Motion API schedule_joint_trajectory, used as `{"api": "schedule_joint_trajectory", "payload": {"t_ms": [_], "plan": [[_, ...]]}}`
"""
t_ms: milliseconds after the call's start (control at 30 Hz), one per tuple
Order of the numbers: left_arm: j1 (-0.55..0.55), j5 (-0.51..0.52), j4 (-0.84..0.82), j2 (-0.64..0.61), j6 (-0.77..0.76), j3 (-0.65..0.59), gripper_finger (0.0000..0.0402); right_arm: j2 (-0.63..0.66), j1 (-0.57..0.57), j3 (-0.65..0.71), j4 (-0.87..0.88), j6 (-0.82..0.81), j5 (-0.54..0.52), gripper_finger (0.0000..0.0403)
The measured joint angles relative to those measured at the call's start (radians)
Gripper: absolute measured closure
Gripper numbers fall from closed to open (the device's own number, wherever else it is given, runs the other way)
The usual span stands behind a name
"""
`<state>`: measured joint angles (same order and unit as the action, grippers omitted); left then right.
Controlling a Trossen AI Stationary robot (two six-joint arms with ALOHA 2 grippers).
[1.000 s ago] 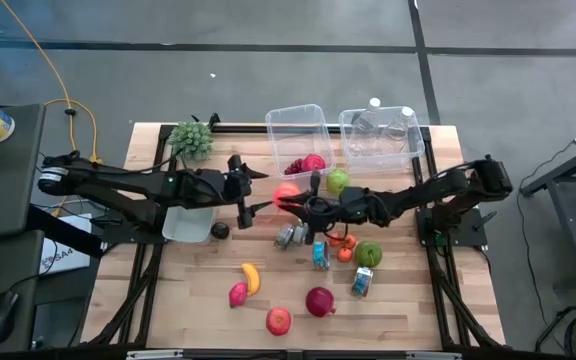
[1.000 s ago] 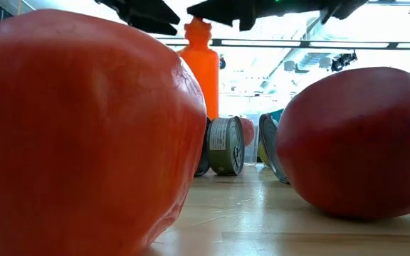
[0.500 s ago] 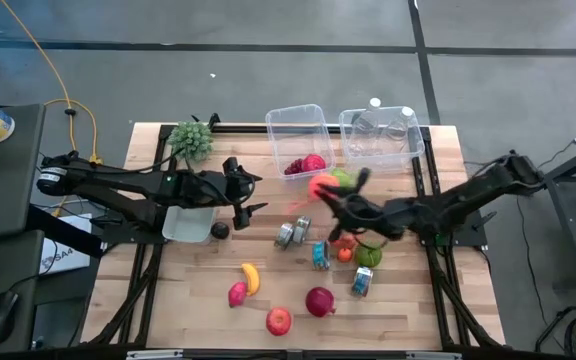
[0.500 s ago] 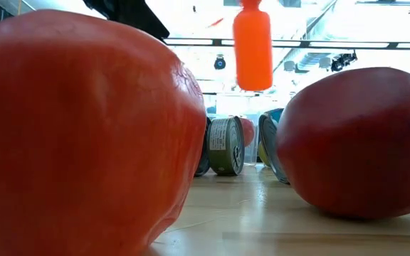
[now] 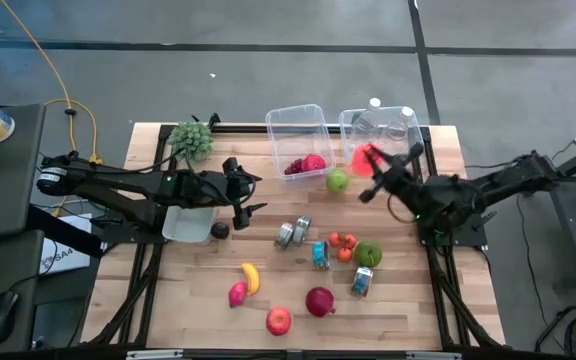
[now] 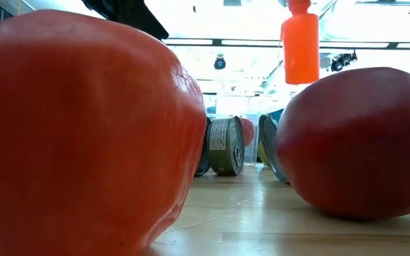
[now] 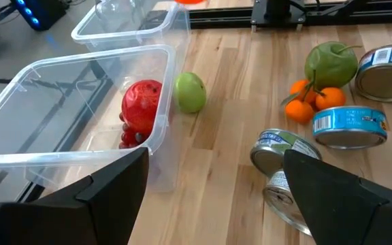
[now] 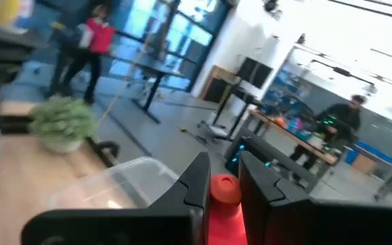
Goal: Pick & Place Food Item
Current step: Put the orange tumbler into the right transparent bin
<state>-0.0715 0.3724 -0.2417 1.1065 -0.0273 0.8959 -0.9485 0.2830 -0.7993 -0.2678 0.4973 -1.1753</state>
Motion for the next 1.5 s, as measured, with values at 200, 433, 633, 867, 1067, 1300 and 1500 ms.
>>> {"api": "schedule_joint_trajectory", "payload": {"t_ms": [200,433,633,867,1067,1300,1500], "plan": [[0.0,-0.001,0.0,0.0,0.0,-0.001,0.0073,0.098,-0.169,0.06,0.002,-0.045,0.166,0.0375],[0.0,-0.002,0.0,0.001,0.0,-0.001,0.0073,0.106,-0.381,0.13,-0.002,-0.086,0.297,0.0375],[0.0,-0.002,-0.007,0.001,0.0,-0.002,0.0073,0.093,-0.473,0.191,-0.08,-0.108,0.367,0.0375],[0.0,-0.003,-0.01,0.001,-0.008,-0.002,0.0073,0.09,-0.554,0.207,-0.074,-0.219,0.359,0.0339],[0.0,-0.003,-0.01,0.001,-0.011,-0.002,0.0073,0.088,-0.592,0.207,-0.073,-0.269,0.359,0.0273],[0.0,-0.003,-0.013,0.001,-0.011,-0.002,0.0073,0.088,-0.581,0.207,-0.091,-0.262,0.375,0.0215],[0.0,-0.002,-0.013,0.001,-0.011,-0.002,0.0073,0.088,-0.555,0.207,-0.171,-0.161,0.367,0.0188]]}}
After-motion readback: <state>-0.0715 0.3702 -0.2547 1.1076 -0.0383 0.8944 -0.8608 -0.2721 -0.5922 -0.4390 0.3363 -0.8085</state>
